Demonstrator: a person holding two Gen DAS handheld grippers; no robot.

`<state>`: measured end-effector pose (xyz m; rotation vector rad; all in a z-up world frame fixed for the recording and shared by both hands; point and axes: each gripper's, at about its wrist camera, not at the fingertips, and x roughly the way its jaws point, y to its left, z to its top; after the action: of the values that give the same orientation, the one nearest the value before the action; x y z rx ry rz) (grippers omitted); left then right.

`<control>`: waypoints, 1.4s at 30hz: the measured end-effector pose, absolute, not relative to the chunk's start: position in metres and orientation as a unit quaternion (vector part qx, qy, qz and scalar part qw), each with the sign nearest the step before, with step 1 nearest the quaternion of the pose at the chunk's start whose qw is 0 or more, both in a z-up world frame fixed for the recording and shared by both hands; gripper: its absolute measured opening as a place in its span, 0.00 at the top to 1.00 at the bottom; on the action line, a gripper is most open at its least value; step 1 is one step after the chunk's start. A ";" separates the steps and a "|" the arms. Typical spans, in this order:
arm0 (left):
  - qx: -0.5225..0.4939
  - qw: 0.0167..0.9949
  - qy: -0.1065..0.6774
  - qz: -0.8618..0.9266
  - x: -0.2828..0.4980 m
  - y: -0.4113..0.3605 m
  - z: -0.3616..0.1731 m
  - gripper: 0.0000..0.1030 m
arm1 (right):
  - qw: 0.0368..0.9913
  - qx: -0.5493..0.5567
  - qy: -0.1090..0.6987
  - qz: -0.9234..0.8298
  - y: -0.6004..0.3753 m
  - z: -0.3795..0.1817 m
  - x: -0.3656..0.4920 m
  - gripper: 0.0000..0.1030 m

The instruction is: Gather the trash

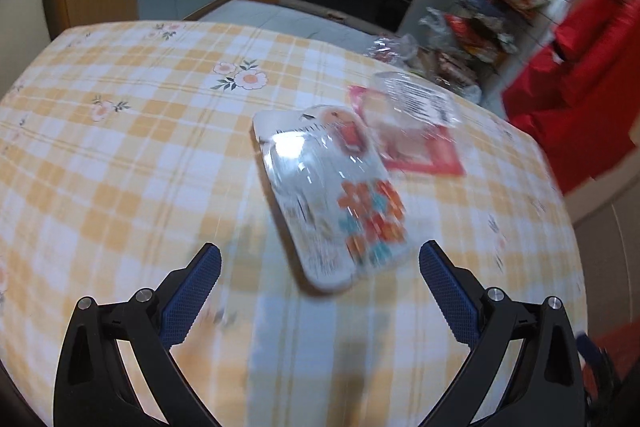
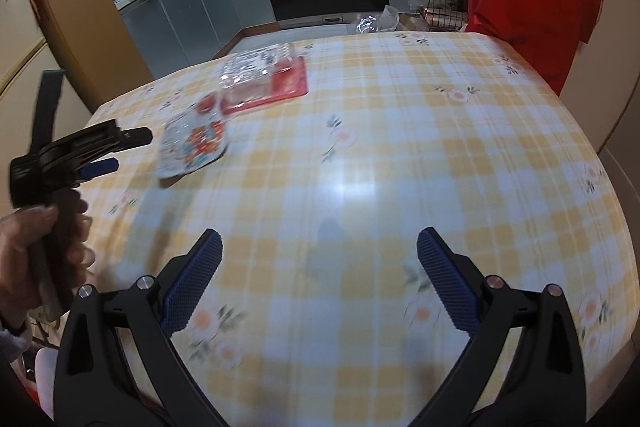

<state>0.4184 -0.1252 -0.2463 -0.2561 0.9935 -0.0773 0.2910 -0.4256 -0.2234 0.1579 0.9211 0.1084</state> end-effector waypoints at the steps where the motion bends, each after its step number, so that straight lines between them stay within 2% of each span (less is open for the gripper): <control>1: -0.127 0.869 0.476 -0.030 0.427 -0.126 -0.251 0.06 | 0.891 0.075 0.445 0.052 -0.426 -0.225 0.295 0.06; 18: -0.073 0.867 0.491 0.045 0.491 -0.151 -0.288 0.06 | 0.883 0.075 0.460 0.058 -0.430 -0.253 0.340 0.06; 21: -0.053 0.874 0.482 0.031 0.485 -0.147 -0.285 0.19 | 0.889 0.067 0.448 0.070 -0.426 -0.247 0.355 0.06; 30: -0.073 0.875 0.477 -0.014 0.456 -0.099 -0.280 0.20 | 0.902 0.054 0.412 0.118 -0.403 -0.233 0.441 0.07; 32: -0.078 0.879 0.471 -0.018 0.452 -0.087 -0.275 0.20 | 0.899 0.058 0.414 0.128 -0.394 -0.235 0.469 0.14; 34: -0.084 0.881 0.465 -0.021 0.448 -0.077 -0.269 0.20 | 0.898 0.071 0.415 0.129 -0.389 -0.239 0.491 0.14; 37: -0.095 0.885 0.454 -0.024 0.444 -0.064 -0.259 0.20 | 0.895 0.087 0.420 0.123 -0.381 -0.248 0.522 0.22; 42: -0.112 0.889 0.443 -0.035 0.436 -0.044 -0.245 0.20 | 0.888 0.114 0.428 0.121 -0.373 -0.260 0.555 0.25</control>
<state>0.4359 -0.0438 -0.2451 -0.2319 0.9210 -0.0724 0.5548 -0.3735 -0.2596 0.2360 0.8897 0.2519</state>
